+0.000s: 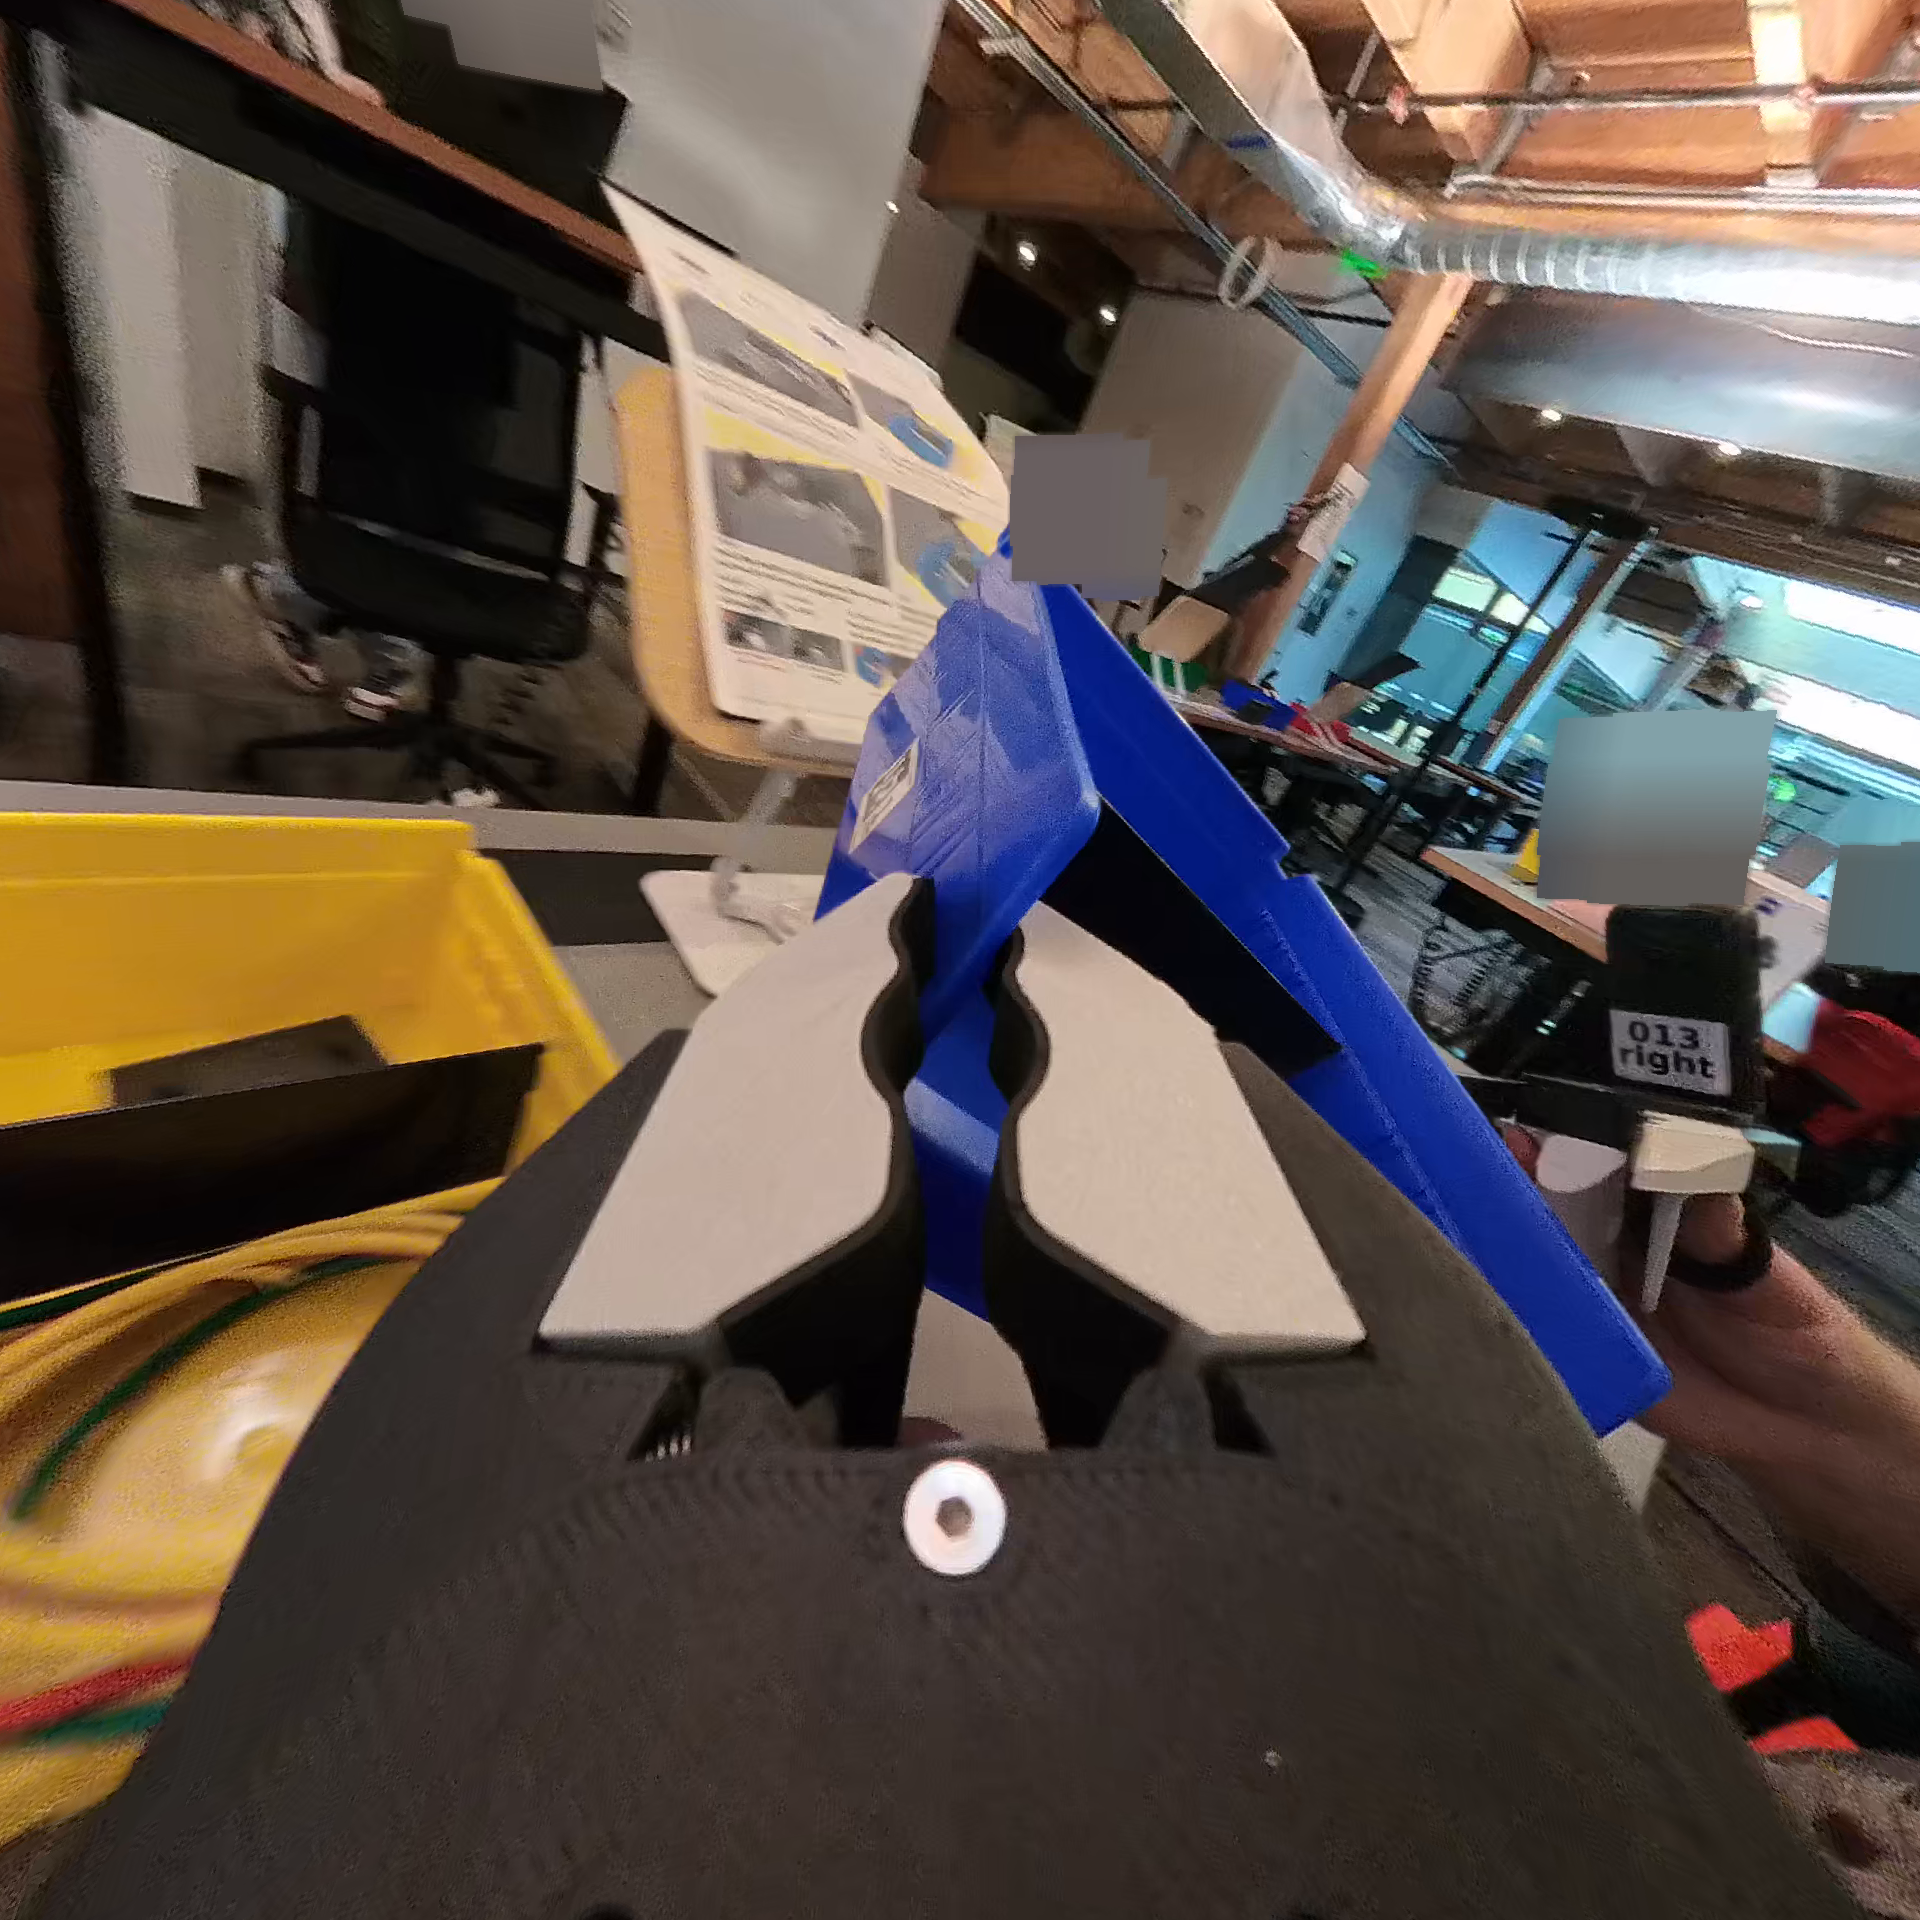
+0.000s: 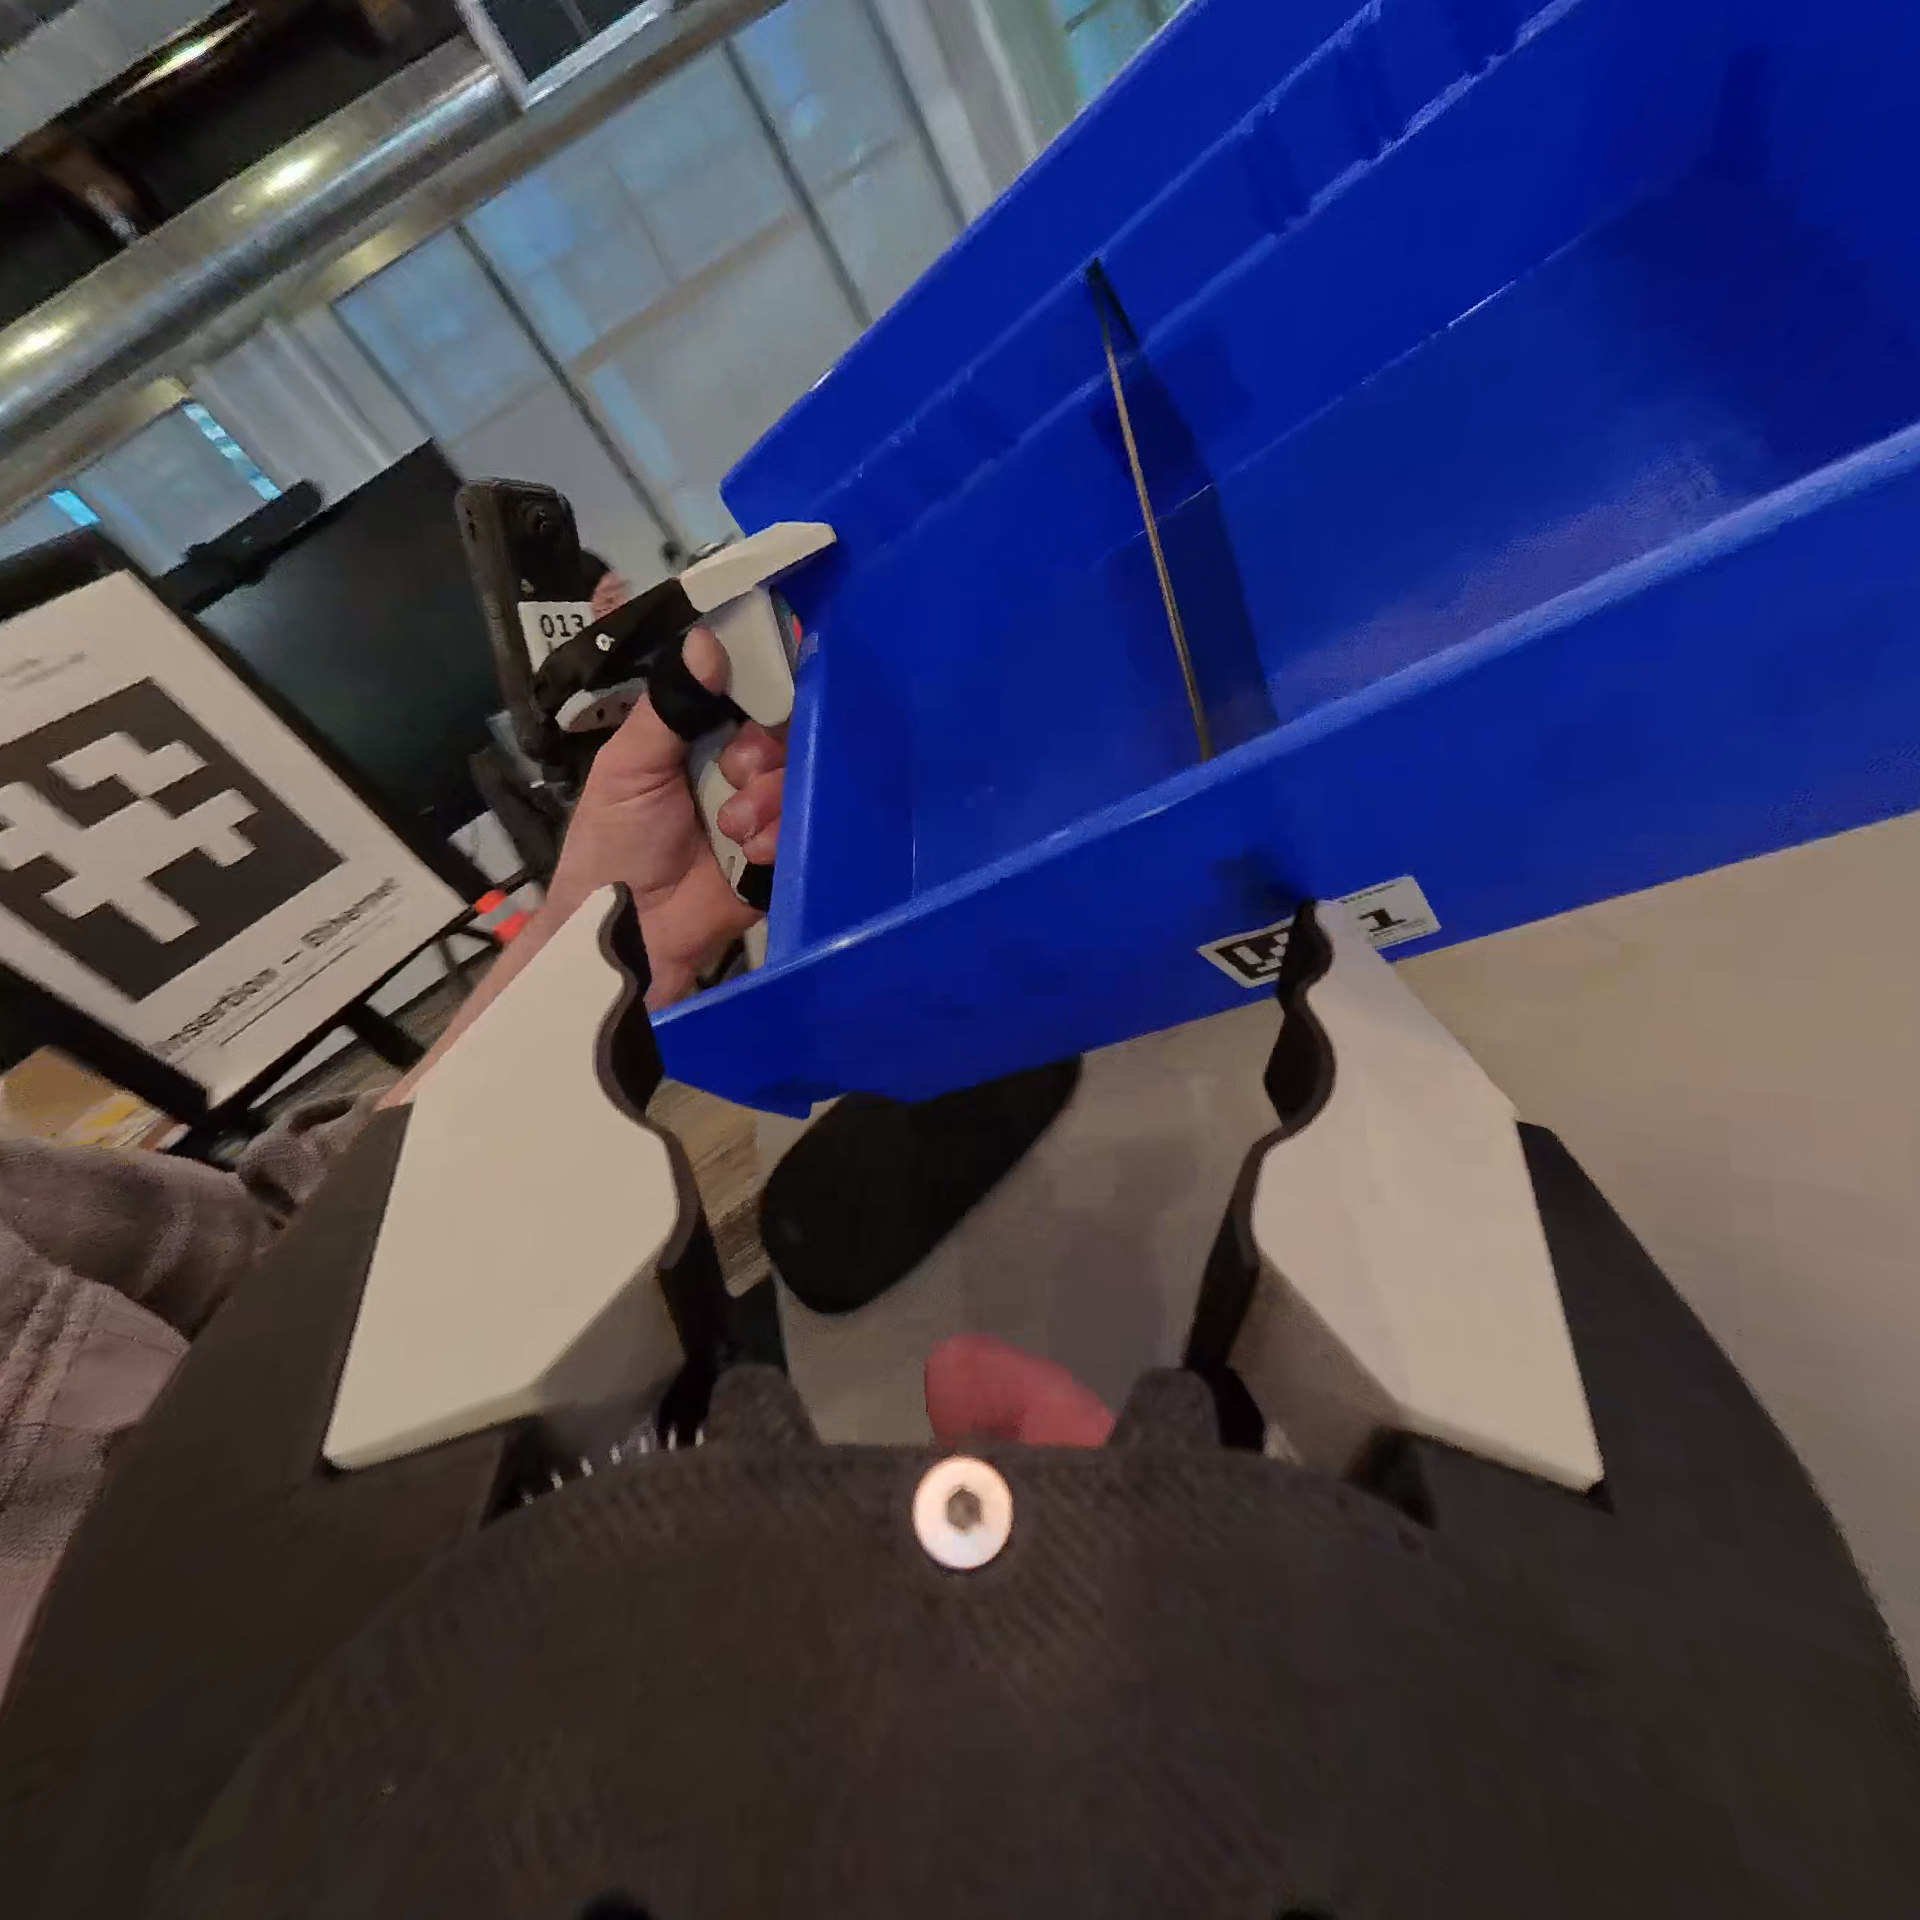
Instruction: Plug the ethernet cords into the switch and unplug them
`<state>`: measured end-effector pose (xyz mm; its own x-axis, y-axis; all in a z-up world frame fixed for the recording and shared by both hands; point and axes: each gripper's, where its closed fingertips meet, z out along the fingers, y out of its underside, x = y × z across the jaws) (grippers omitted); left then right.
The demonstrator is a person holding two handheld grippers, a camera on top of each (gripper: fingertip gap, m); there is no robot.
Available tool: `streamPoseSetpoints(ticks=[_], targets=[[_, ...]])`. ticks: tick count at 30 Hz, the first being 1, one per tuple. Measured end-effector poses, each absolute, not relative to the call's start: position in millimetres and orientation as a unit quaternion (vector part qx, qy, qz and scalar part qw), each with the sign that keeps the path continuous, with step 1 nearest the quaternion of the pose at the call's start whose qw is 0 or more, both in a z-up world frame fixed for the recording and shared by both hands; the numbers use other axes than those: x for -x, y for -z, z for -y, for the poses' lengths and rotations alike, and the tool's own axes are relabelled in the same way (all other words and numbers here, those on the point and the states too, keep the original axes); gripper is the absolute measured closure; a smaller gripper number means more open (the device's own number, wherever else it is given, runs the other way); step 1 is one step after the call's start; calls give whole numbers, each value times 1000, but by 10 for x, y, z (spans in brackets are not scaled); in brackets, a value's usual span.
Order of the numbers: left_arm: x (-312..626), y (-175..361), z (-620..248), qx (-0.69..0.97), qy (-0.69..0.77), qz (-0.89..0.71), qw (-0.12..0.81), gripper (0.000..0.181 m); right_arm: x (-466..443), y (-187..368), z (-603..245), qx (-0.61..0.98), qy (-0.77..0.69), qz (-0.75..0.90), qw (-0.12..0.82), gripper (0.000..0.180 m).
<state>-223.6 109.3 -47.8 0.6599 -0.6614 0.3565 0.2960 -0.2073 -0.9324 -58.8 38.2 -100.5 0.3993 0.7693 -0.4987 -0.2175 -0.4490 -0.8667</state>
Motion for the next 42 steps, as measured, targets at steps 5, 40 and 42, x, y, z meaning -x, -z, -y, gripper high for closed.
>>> streamPoseSetpoints(ticks=[5, 40, 42], targets=[[1224, 728, -1320, 674, 449, -160, 564, 171, -276, 1190, -465, 715, -458, 135, 510, 55], [-1299, 2295, -1621, 755, 453, -282, 381, 158, -2760, 2245, -1314, 841, -322, -2, 434, 45], [-1451, 2285, -1550, 750, 457, -295, 377, 156, -2914, 2276, -1377, 851, -304, 3, 429, 44]])
